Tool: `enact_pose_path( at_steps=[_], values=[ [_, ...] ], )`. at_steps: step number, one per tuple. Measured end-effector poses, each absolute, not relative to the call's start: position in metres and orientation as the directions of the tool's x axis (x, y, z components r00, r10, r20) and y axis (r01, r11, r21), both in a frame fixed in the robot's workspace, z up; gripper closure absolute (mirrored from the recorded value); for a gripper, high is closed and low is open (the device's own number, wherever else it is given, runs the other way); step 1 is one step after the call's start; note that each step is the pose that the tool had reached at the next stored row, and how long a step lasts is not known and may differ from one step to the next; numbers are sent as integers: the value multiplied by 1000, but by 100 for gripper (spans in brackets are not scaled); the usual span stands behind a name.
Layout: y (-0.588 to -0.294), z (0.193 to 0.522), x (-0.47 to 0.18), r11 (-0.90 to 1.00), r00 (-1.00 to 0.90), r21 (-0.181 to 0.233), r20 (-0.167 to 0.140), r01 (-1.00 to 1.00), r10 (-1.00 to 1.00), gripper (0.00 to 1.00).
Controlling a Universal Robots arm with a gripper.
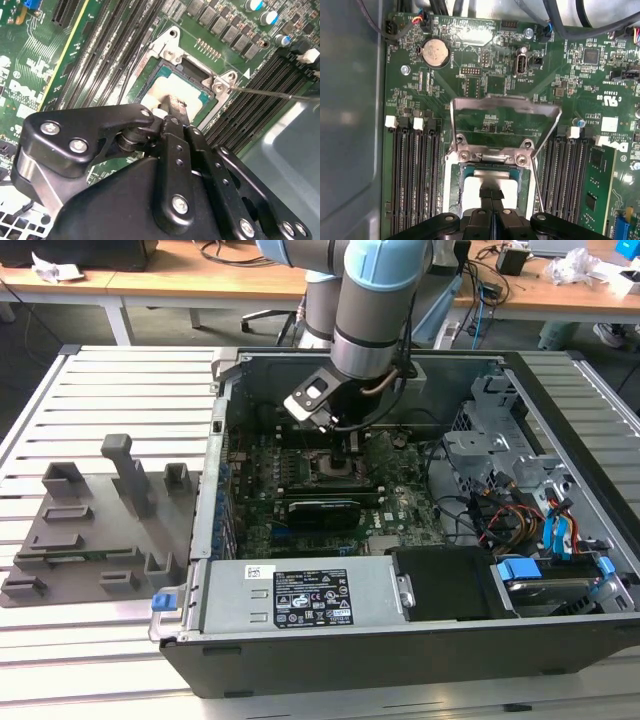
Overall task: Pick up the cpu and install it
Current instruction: 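Place the cpu into insertion slot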
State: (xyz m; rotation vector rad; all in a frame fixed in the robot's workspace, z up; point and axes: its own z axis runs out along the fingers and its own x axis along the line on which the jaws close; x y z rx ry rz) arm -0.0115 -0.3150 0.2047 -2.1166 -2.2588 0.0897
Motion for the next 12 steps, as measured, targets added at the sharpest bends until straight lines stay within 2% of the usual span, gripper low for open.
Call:
enact_pose_path(
  at_steps=[6, 12],
  values=[
    [-315, 208, -9, 64, -65, -72, -6, 995, 998, 89],
    [-315, 245, -9, 64, -65, -73, -12, 995, 998, 89]
  ],
)
